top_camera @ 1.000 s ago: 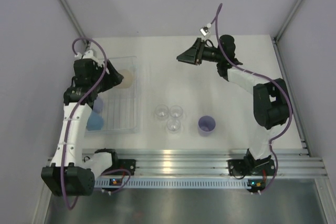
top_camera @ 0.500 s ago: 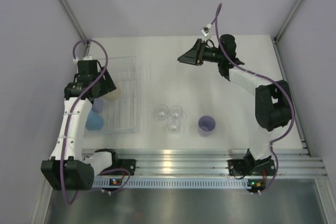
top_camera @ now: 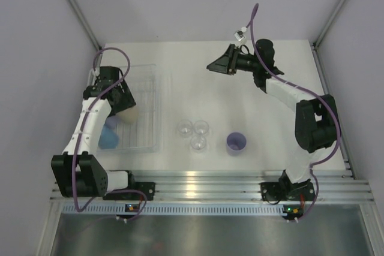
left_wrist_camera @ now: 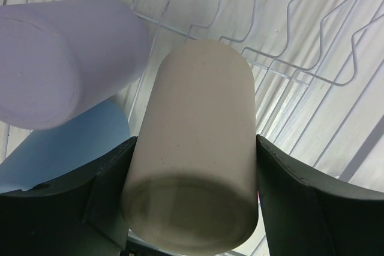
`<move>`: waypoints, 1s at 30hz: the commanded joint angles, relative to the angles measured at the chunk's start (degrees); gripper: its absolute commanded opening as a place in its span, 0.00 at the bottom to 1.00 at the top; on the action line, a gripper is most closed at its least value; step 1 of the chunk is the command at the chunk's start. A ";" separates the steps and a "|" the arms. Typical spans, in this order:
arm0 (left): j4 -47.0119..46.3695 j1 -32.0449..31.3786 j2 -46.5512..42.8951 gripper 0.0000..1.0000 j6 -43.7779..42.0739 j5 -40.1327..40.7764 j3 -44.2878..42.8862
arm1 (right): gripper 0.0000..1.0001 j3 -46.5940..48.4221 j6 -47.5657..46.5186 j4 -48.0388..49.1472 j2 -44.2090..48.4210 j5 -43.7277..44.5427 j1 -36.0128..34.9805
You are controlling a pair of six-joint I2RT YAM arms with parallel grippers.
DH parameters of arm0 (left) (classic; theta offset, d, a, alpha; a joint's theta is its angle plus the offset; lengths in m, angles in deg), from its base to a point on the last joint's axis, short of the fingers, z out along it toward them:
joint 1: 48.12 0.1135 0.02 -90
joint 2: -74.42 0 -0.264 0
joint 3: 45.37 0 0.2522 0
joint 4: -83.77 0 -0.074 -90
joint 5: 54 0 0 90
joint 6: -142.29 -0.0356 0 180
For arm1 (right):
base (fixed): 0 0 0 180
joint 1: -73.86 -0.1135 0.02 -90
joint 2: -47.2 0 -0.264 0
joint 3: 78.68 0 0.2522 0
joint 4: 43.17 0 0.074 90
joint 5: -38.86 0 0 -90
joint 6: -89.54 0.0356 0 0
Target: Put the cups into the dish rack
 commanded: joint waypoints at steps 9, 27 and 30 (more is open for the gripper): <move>-1.90 -0.11 4.75 0.00 0.53 1.78 -0.33 | 0.50 -0.63 -1.71 0.59 3.80 0.76 1.76; -3.92 -0.03 10.46 0.00 0.18 3.72 -0.51 | 0.51 -0.55 -2.94 -1.25 4.59 1.20 2.46; -4.10 -0.03 11.87 0.00 0.01 3.55 -1.03 | 0.51 -0.72 -3.03 -1.43 4.68 1.38 2.46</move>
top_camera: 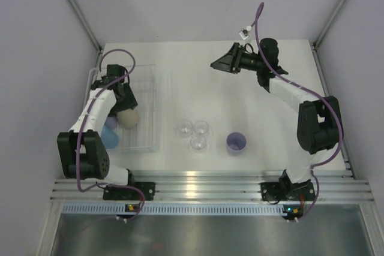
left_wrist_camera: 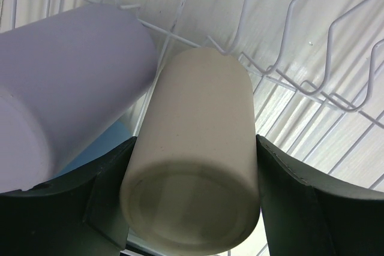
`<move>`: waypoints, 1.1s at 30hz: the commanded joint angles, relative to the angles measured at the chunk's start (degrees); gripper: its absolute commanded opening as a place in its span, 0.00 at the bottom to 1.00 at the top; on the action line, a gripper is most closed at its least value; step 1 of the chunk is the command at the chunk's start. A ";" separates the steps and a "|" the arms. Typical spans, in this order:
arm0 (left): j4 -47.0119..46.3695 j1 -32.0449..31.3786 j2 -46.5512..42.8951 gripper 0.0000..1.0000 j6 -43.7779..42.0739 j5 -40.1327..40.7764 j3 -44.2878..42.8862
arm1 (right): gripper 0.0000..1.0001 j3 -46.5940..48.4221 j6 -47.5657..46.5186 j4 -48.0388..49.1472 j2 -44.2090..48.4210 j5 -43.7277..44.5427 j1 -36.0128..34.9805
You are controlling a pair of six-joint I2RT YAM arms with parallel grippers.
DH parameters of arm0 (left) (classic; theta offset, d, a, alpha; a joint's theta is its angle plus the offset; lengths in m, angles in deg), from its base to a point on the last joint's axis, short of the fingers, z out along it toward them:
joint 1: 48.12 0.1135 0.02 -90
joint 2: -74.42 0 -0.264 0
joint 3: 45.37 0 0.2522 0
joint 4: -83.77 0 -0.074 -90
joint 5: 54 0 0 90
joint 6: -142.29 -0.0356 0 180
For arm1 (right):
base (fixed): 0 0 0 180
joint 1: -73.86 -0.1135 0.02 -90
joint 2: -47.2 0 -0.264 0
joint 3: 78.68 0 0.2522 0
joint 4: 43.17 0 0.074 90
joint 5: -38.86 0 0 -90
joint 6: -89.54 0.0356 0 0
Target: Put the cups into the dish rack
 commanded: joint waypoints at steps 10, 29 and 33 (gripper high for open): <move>-2.06 -0.03 2.08 0.63 -0.61 0.05 -1.74 | 0.51 -0.22 -3.76 -2.10 3.90 0.70 0.78; -1.71 -0.03 -1.52 0.98 -1.57 -1.36 -4.81 | 0.51 0.48 -4.72 -4.72 3.98 1.14 0.87; 0.30 0.06 -3.37 0.98 -2.19 -1.19 -7.79 | 0.52 1.88 -11.37 -13.22 5.21 2.63 0.78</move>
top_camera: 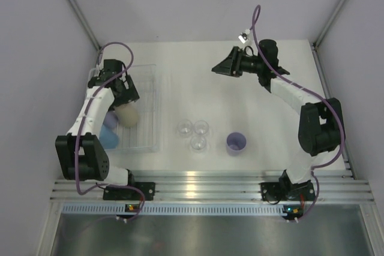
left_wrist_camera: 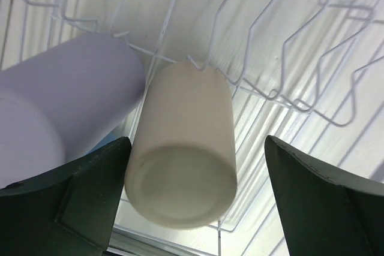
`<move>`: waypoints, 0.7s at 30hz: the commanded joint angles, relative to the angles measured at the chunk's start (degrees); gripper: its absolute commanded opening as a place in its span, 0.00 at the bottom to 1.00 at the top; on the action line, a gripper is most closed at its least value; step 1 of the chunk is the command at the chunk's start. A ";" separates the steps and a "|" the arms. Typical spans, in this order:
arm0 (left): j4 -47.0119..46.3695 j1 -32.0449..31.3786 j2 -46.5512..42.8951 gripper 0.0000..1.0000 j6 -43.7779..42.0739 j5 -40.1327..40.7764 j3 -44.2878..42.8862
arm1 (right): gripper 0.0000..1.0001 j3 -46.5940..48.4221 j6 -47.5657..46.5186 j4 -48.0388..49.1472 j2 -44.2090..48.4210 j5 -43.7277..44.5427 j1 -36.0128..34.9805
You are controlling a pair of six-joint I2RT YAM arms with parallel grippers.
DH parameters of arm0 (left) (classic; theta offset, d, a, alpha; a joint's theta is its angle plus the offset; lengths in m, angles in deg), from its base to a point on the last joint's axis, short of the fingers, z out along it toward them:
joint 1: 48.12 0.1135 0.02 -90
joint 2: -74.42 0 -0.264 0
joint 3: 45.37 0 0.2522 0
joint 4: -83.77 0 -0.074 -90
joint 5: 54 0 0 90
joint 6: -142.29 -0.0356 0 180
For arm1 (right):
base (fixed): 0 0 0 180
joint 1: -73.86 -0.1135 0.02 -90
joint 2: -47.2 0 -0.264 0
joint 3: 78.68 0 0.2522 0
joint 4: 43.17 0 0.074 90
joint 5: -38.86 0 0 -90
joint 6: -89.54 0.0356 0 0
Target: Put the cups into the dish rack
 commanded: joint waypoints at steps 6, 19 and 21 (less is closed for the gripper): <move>5.33 -0.03 -5.41 0.98 -1.78 -0.58 -7.16 | 0.52 3.38 -20.80 -26.72 10.54 7.42 0.74; -1.94 -0.11 -17.10 0.98 -2.30 -15.58 -9.45 | 0.52 -10.49 -31.91 -49.52 30.67 22.10 -0.49; -6.50 -0.11 -17.80 0.98 -2.13 -19.20 -8.66 | 0.53 -12.17 -31.47 -51.98 33.57 23.60 -1.27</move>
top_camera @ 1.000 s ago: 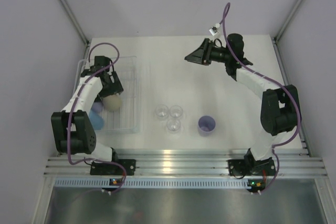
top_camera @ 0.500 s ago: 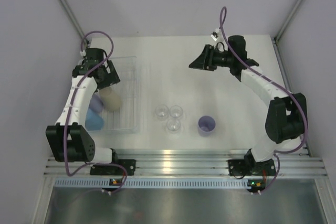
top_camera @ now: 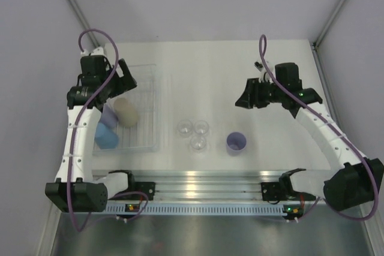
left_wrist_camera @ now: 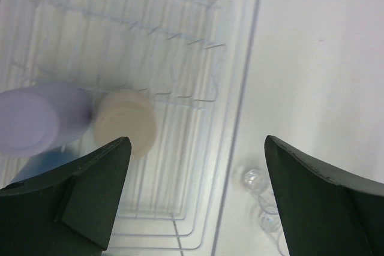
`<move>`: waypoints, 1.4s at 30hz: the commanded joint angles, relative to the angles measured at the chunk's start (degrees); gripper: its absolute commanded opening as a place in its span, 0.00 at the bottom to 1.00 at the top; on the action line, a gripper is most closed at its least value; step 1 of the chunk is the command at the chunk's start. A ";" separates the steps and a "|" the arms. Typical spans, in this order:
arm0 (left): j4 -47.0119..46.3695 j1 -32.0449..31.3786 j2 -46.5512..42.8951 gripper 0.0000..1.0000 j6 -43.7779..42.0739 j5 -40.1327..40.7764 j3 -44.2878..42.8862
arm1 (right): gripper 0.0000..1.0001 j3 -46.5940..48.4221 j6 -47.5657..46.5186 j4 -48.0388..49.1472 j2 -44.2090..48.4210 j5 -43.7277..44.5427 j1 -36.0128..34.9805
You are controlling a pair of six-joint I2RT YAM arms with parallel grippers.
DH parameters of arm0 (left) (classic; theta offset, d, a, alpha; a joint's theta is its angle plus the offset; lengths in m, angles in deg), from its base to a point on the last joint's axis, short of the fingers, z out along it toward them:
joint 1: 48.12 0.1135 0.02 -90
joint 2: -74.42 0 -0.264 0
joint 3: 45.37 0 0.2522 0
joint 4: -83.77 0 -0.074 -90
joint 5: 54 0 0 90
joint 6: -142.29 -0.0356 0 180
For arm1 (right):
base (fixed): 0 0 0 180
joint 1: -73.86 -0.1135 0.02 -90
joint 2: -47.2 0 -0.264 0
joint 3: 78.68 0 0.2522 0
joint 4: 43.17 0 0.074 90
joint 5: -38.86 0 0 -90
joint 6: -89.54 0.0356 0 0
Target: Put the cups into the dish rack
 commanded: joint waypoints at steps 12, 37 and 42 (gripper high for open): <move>-22.53 -0.73 -0.91 0.98 3.84 -22.52 4.55 | 0.53 -7.57 3.15 -13.09 10.75 16.21 -10.27; -24.20 -0.99 0.23 0.98 3.57 -24.98 5.43 | 0.41 -12.49 7.11 -12.66 3.11 25.09 -18.18; -24.73 -0.99 1.20 0.98 3.66 -24.89 4.82 | 0.23 -13.28 6.67 -12.48 0.92 26.23 -18.71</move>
